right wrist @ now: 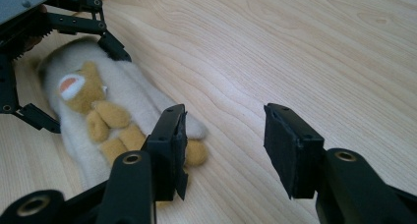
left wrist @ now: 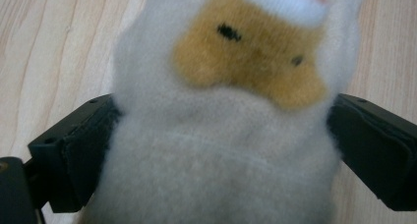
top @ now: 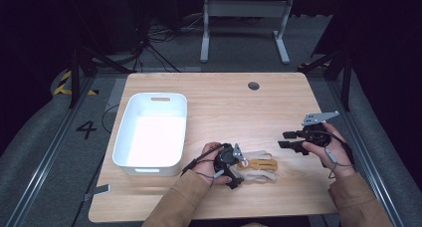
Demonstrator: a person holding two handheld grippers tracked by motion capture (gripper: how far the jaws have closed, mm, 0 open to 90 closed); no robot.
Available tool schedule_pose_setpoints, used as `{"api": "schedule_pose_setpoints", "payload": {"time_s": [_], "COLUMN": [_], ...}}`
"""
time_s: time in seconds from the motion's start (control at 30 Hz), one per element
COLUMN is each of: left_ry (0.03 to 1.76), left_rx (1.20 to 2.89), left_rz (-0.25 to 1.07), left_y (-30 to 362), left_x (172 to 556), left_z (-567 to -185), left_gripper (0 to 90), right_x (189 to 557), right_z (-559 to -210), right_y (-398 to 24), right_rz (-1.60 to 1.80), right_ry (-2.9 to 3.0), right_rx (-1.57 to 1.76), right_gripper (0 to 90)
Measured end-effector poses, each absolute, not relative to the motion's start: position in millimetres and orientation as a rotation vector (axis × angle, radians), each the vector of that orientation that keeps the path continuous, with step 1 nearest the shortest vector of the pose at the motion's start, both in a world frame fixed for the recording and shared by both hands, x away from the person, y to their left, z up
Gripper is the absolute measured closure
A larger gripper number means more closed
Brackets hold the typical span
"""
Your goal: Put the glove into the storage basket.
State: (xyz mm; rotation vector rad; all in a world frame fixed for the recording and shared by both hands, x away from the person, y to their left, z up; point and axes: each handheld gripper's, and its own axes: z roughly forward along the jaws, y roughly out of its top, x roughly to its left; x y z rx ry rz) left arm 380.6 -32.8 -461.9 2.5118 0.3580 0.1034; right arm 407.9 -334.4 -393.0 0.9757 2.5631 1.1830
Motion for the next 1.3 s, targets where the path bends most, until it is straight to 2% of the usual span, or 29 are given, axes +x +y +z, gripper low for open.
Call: {"api": "schedule_pose_setpoints", "payload": {"time_s": [0.47, 0.53, 0.67, 0.77, 0.83, 0.93, 1.07, 1.3], "left_ry": [0.351, 0.365, 0.400, 0.404, 0.436, 0.450, 0.462, 0.494], "left_rx": [2.475, 2.463, 2.411, 2.411, 2.435, 2.449, 2.459, 2.446], "left_rz": [0.104, 0.109, 0.133, 0.138, 0.141, 0.147, 0.146, 0.115], "left_y": [-35.3, -34.1, -32.9, -34.6, -37.4, -40.2, -40.4, -39.3], "left_x": [382.4, 382.4, 378.7, 376.6, 374.1, 371.9, 371.8, 372.6], "left_z": [-463.8, -462.1, -462.2, -460.3, -456.9, -454.4, -453.1, -452.8], "left_gripper": [5.7, 11.1, 29.2, 43.6, 48.8, 61.3, 67.7, 71.7], "right_x": [408.1, 407.9, 407.8, 408.3, 408.2, 408.3, 408.4, 408.8], "right_z": [-394.5, -394.7, -395.4, -396.5, -397.0, -397.4, -398.1, -397.5], "right_y": [-333.7, -333.4, -332.7, -332.4, -332.1, -331.9, -332.4, -334.8], "right_rz": [1.179, 1.175, 1.169, 1.166, 1.165, 1.163, 1.161, 1.168], "right_ry": [2.563, 2.566, 2.566, 2.569, 2.573, 2.572, 2.572, 2.567], "right_rx": [0.980, 0.983, 0.981, 0.979, 0.984, 0.987, 0.984, 0.986], "right_gripper": [51.5, 51.5, 51.5, 51.5, 51.5, 51.5, 51.5, 51.9]}}
